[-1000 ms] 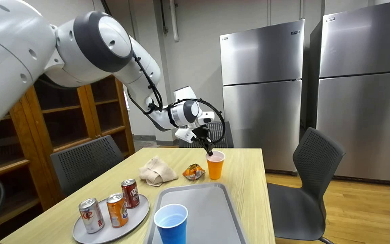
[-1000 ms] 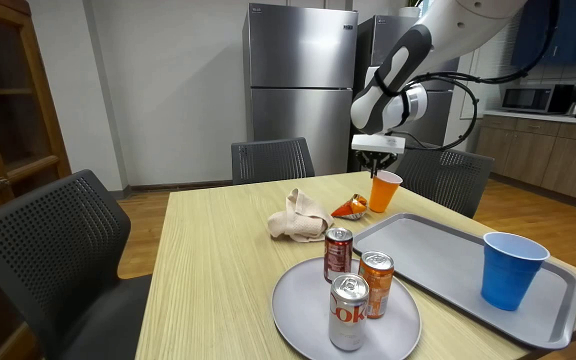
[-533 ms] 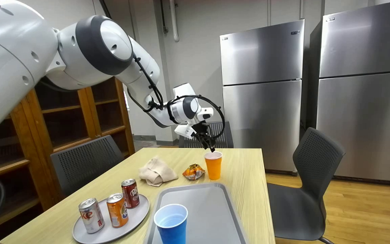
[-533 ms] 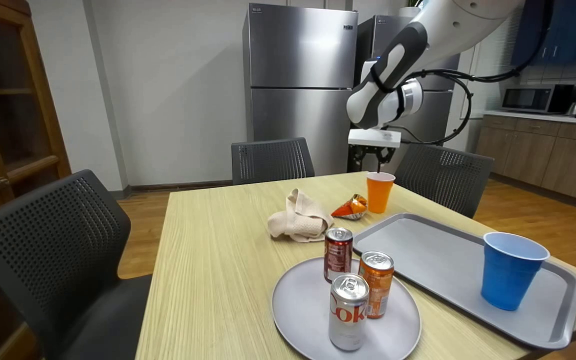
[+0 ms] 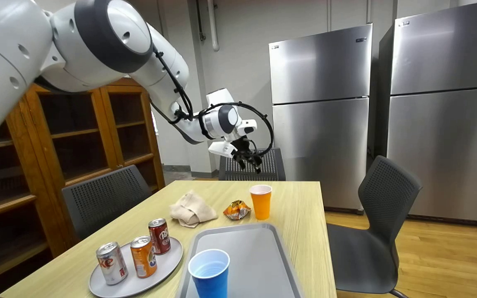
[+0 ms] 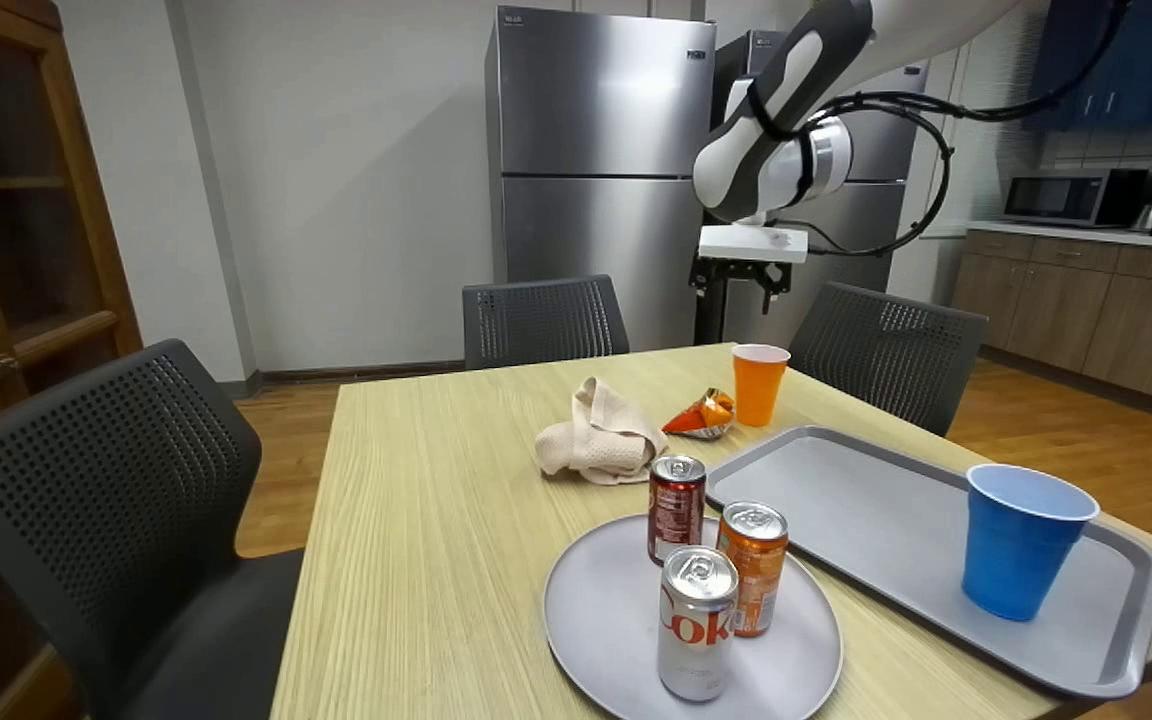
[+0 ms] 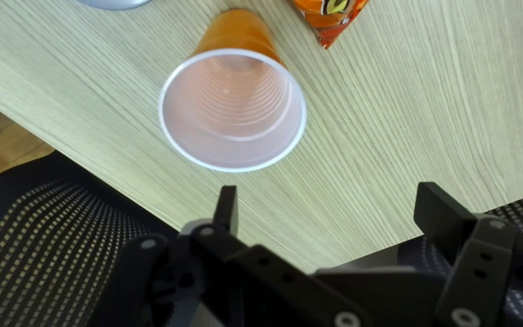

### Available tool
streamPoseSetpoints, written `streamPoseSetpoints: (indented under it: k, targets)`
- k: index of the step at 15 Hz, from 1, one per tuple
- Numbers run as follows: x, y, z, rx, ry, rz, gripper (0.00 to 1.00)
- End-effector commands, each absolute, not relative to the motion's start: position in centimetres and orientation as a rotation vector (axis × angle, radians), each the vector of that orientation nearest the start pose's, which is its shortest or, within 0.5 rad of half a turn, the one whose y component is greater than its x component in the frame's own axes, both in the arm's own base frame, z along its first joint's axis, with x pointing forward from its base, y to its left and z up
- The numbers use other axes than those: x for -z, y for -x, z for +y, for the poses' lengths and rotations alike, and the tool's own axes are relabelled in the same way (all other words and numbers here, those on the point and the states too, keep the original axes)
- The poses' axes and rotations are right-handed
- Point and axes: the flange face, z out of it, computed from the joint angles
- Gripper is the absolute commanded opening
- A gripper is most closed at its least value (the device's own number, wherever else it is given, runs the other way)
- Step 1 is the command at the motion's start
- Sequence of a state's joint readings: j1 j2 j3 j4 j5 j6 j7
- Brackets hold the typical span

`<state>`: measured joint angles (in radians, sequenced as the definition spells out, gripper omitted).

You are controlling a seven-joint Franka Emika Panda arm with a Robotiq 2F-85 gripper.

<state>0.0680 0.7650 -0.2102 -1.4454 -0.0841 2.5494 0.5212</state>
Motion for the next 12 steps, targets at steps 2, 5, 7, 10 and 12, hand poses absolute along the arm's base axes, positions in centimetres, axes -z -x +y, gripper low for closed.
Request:
streamPoseSetpoints:
  k: [2,5,7,10,12]
  targets:
    - [-30.1,-71.5,-5.7,0.535,3.098,0.662,1.0]
    - [-30.8,-69.5,-5.0,0.494,3.114,0.575,1.0]
    - [-31.2,-68.1,-4.6,0.462,3.129,0.512,1.0]
    - [-31.8,-65.8,-4.2,0.41,3.152,0.422,1.0]
    - [-32.1,-64.4,-4.0,0.39,3.162,0.385,1.0]
